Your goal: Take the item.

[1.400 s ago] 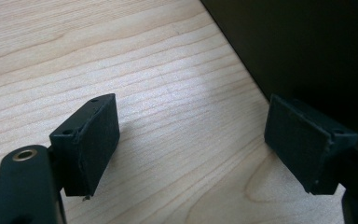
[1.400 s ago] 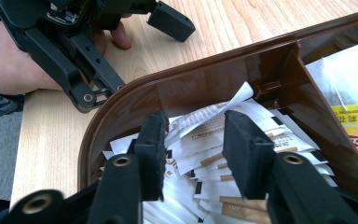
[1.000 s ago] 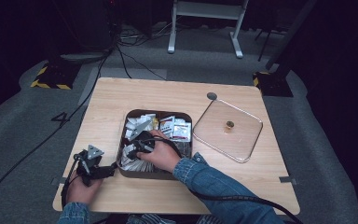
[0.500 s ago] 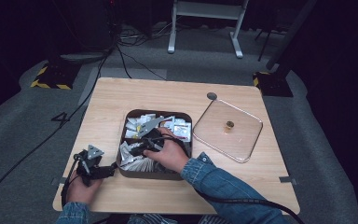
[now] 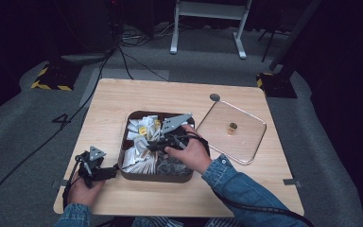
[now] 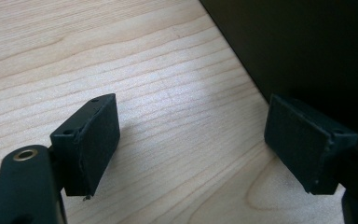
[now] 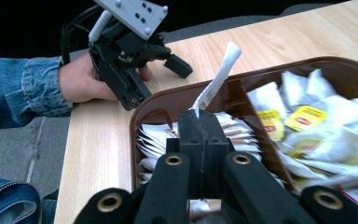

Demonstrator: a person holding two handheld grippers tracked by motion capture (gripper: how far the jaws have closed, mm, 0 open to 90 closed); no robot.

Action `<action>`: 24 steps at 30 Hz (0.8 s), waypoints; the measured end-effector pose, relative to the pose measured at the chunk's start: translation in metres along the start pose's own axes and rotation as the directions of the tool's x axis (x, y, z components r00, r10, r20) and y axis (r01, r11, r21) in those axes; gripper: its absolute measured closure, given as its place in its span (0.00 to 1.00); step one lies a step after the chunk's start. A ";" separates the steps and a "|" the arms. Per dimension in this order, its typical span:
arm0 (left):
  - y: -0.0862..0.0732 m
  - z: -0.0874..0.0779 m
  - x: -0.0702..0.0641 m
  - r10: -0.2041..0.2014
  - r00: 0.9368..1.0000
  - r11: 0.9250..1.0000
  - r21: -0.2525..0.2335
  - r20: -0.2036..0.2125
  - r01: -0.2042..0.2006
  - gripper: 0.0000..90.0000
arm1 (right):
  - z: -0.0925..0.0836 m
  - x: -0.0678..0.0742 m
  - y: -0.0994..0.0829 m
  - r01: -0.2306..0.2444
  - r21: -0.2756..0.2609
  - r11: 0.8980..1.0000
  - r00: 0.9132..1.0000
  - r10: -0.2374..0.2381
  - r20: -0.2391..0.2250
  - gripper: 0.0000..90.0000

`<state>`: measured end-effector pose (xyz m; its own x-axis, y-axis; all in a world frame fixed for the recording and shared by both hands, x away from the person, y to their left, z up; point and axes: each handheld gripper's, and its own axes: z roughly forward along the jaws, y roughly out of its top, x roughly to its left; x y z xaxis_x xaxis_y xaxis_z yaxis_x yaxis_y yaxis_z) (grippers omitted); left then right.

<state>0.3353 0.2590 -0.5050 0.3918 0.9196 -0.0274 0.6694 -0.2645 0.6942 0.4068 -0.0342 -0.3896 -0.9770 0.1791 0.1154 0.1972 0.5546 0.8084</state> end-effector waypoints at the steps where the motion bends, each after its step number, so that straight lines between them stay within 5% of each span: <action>1: 0.000 0.000 0.000 0.000 1.000 1.000 0.000 0.000 0.000 0.21 | -0.006 -0.001 -0.001 -0.002 -0.010 1.000 1.000 0.002 0.006 1.00; 24: 0.000 0.000 -0.001 -0.002 1.000 1.000 0.002 -0.002 0.002 0.21 | -0.106 -0.011 -0.025 -0.007 -0.091 0.996 0.992 0.018 0.126 1.00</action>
<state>0.3347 0.2587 -0.5047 0.3888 0.9209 -0.0277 0.6714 -0.2627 0.6930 0.4043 -0.1363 -0.3494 -0.9553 0.2901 0.0564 0.1954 0.4769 0.8570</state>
